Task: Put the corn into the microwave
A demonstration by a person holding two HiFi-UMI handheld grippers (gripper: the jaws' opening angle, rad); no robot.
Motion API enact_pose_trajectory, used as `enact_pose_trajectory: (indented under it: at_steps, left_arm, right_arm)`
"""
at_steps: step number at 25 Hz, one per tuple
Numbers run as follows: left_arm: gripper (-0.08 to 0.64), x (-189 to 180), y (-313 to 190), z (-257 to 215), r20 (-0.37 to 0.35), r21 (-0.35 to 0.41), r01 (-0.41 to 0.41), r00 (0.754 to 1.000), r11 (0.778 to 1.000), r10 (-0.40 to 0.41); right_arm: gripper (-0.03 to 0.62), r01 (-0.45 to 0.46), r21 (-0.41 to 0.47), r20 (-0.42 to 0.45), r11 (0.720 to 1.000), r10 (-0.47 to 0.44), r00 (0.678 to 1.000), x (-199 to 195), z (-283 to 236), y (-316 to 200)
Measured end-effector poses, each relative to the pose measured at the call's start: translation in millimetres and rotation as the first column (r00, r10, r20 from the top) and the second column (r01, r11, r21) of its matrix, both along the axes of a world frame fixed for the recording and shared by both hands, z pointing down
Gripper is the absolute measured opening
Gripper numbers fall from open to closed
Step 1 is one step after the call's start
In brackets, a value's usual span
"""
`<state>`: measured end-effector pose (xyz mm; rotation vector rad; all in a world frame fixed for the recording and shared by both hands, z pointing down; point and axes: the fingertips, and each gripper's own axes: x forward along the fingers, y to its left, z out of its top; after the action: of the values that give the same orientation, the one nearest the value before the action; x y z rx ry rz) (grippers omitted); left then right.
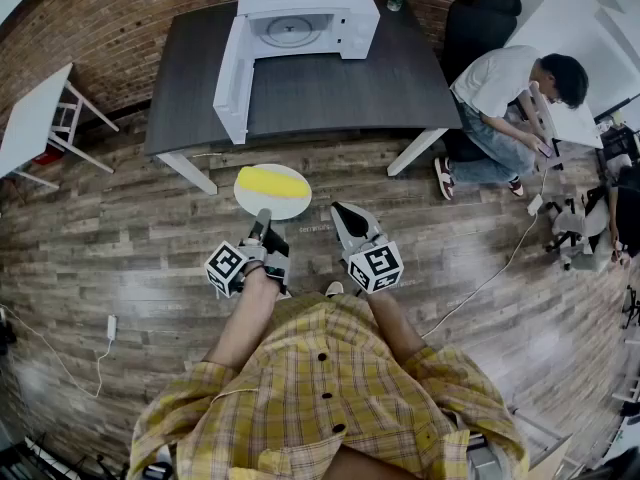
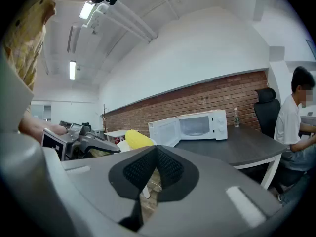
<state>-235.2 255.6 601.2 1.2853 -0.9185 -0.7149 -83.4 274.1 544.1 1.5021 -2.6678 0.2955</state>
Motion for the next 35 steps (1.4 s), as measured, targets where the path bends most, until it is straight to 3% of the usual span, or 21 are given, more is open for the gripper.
enact_pose_trajectory:
  at_steps: [17, 21, 28, 35]
  left_arm:
    - [0.020, 42.1, 13.9, -4.2, 0.001, 0.022, 0.036, 0.999, 0.999, -0.036]
    - [0.020, 63.7, 19.0, -10.2, -0.024, 0.042, 0.054, 0.998, 0.998, -0.053]
    - [0.020, 82.4, 21.4, -19.5, -0.069, 0.050, 0.095, 0.993, 0.994, -0.091]
    - [0.020, 95.5, 19.2, -9.5, -0.062, 0.033, 0.104, 0.993, 0.994, -0.102]
  right_arm:
    - [0.003, 0.027, 0.003, 0.029, 1.000, -0.028, 0.999, 45.1, 2.0, 8.6]
    - [0.003, 0.037, 0.008, 0.034, 0.999, -0.038, 0.999, 64.4, 1.7, 11.8]
    - [0.003, 0.080, 0.036, 0.008, 0.996, -0.080, 0.997, 64.7, -0.5, 15.3]
    - [0.003, 0.064, 0.023, 0.025, 0.998, -0.064, 0.998, 83.2, 5.6, 6.5]
